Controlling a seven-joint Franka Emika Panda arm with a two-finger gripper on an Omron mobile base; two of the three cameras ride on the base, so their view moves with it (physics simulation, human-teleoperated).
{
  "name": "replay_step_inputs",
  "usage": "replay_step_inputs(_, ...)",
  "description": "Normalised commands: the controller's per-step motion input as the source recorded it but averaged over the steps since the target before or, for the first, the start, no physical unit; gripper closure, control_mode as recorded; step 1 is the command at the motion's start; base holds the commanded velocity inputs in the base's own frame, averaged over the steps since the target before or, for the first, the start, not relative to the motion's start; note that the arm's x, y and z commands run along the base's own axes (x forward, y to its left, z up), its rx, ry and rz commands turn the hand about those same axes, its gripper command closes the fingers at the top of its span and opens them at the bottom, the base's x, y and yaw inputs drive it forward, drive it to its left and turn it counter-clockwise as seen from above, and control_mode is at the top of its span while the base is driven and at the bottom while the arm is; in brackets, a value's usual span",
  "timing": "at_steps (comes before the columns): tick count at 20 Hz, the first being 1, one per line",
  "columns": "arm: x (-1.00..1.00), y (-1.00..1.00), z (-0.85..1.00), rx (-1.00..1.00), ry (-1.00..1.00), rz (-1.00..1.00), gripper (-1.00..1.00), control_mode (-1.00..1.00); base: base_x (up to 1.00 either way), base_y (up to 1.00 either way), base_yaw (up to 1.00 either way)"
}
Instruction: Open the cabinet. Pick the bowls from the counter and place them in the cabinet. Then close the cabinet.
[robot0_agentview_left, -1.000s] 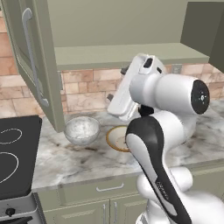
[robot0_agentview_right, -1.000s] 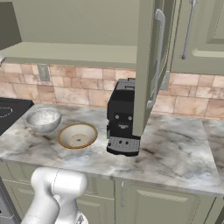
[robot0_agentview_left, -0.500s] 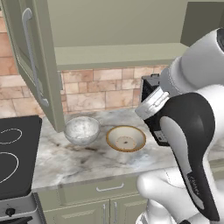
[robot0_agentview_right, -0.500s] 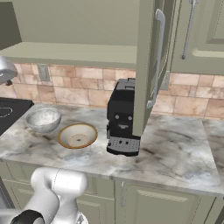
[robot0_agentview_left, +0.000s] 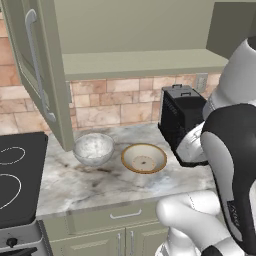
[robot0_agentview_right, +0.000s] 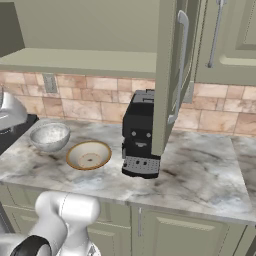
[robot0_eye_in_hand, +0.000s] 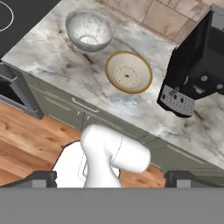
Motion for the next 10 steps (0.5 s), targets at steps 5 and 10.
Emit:
replay_step_inputs(5, 0.1, 0.0, -0.85, 0.0, 0.0, 0.0, -1.0, -1.0, 0.0, 0.0, 0.0)
replay_step_inputs(10, 0.45, -0.02, -0.33, 0.0, 0.0, 0.0, -1.0, -1.0, 0.0, 0.0, 0.0)
